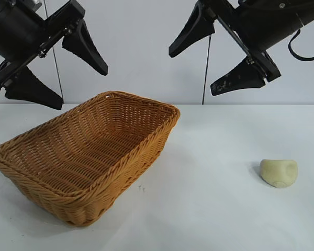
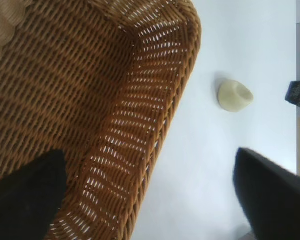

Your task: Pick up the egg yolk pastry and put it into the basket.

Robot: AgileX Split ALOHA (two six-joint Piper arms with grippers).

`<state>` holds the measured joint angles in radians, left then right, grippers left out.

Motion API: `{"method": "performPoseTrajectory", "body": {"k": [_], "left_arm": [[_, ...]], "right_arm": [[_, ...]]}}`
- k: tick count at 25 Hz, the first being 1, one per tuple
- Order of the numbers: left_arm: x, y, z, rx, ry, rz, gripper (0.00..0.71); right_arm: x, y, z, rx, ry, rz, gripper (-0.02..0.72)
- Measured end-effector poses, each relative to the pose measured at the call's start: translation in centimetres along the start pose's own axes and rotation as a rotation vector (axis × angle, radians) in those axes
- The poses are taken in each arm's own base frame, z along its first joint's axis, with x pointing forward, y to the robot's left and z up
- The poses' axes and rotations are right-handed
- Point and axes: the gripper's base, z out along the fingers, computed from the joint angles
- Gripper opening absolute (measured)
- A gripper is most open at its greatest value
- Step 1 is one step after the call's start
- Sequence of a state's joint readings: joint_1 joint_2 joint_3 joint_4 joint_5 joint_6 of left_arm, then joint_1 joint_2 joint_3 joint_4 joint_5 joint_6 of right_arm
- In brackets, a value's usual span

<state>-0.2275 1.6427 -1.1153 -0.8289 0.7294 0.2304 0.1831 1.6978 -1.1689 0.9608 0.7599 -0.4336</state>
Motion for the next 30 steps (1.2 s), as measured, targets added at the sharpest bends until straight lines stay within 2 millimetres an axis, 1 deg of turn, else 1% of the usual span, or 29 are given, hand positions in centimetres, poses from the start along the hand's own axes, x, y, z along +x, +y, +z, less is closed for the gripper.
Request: {"method": "performPoseTrajectory", "body": {"k": [4,5,7,8,10,11,12,13,14,17,20,21,26,30], "left_arm": [[-0.6,1.2,-1.5,-0.013,-0.014,-0.043,0.696],[-0.8,1.4,-2.8,-0.041,-0.042,-0.045,0.696],[-0.5,1.2,-4.1,-0.077,-0.064,-0.047,0.696],[-0.5,1.2,-4.1,-0.077,-0.064,-0.047,0.696],[0.3,1.0,-5.1,-0.124,-0.076,-0.051,0.696],[1.6,0.6,-6.0,-0.167,-0.084,-0.081,0.696],[2.2,0.5,-6.2,-0.186,-0.084,-0.095,0.696],[2.8,0.3,-6.3,-0.207,-0.081,-0.114,0.696],[2.8,0.3,-6.3,-0.207,-0.081,-0.114,0.696],[4.5,-0.6,-6.5,-0.256,-0.086,-0.178,0.696],[5.7,-1.2,-6.0,-0.331,-0.116,-0.307,0.696],[5.8,-1.3,-5.9,-0.344,-0.13,-0.347,0.696],[6.0,-0.8,-5.9,-0.378,-0.194,-0.548,0.696],[7.2,0.4,-5.1,-0.417,-0.176,-0.644,0.696]], "right_arm": [[0.0,0.0,0.0,0.0,0.0,0.0,0.678],[0.0,0.0,0.0,0.0,0.0,0.0,0.678],[0.0,0.0,0.0,0.0,0.0,0.0,0.678],[0.0,0.0,0.0,0.0,0.0,0.0,0.678],[0.0,0.0,0.0,0.0,0.0,0.0,0.678],[0.0,0.0,0.0,0.0,0.0,0.0,0.678],[0.0,0.0,0.0,0.0,0.0,0.0,0.678],[0.0,0.0,0.0,0.0,0.0,0.0,0.678],[0.0,0.0,0.0,0.0,0.0,0.0,0.678],[0.0,0.0,0.0,0.0,0.0,0.0,0.678],[0.0,0.0,0.0,-0.001,0.002,0.0,0.678],[0.0,0.0,0.0,-0.001,0.003,0.0,0.678],[0.1,0.0,0.0,-0.004,0.009,0.0,0.678],[0.1,0.0,0.0,-0.005,0.01,0.0,0.678]]}}
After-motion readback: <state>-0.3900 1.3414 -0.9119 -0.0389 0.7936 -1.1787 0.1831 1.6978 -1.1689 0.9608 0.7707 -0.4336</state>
